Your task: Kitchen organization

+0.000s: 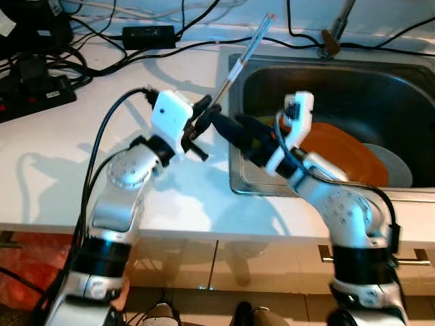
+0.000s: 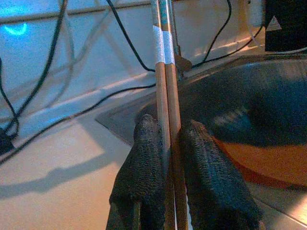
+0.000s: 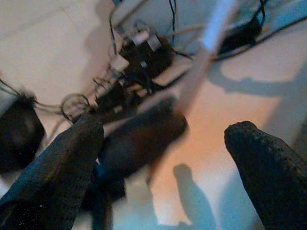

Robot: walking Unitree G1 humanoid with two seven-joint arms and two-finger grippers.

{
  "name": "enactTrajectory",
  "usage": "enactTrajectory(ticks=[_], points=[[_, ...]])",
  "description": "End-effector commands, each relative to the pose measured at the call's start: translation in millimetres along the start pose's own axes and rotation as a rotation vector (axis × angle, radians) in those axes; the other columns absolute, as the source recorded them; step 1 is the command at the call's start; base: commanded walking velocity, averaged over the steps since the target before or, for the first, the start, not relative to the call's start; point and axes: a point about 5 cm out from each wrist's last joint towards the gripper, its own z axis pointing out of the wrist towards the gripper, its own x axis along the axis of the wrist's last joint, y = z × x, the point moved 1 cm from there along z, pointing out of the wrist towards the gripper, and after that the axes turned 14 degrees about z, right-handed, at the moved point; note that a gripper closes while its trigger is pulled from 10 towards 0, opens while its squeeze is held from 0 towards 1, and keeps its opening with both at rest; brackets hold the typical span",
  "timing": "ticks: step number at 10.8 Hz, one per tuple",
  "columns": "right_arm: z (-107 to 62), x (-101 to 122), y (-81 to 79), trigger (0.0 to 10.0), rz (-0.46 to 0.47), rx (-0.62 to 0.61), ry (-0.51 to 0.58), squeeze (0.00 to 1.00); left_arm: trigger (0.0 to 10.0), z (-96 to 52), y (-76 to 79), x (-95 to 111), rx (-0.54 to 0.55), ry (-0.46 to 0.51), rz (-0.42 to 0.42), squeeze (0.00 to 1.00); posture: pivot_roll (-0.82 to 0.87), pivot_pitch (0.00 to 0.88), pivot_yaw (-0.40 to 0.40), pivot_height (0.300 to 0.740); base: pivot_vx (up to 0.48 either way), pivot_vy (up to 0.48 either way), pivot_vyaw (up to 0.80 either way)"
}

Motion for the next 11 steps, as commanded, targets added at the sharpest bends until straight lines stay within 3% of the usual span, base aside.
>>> enactTrajectory(ticks=[1, 4, 10, 11], points=[[2.3, 3.9, -0.1, 10.0, 0.011, 0.013, 0.022, 0.00, 0.0, 0.6, 3.6, 5.4, 0.004, 0.011, 0.000, 0.00, 0.10, 0.148, -0.077, 0.740, 0.000, 0.000, 0.00], [11.8, 17.8, -5.6, 10.0, 0.099, 0.061, 0.112, 0.00, 0.0, -8.8, 7.1, 7.4, 0.037, 0.019, -0.014, 0.00, 0.11, 0.155, -0.090, 0.740, 0.000, 0.000, 0.00], [28.1, 25.8, 9.7, 10.0, 0.136, 0.009, 0.169, 0.00, 0.0, -14.2, 9.8, 17.5, 0.039, 0.057, -0.012, 0.00, 0.12, 0.155, -0.095, 0.740, 0.000, 0.000, 0.00], [34.2, 31.2, 11.6, 0.0, 0.157, 0.016, 0.197, 0.00, 0.0, -14.6, 12.9, 18.0, 0.027, 0.054, -0.013, 0.00, 0.13, 0.155, -0.097, 0.740, 0.000, 0.000, 0.00]])
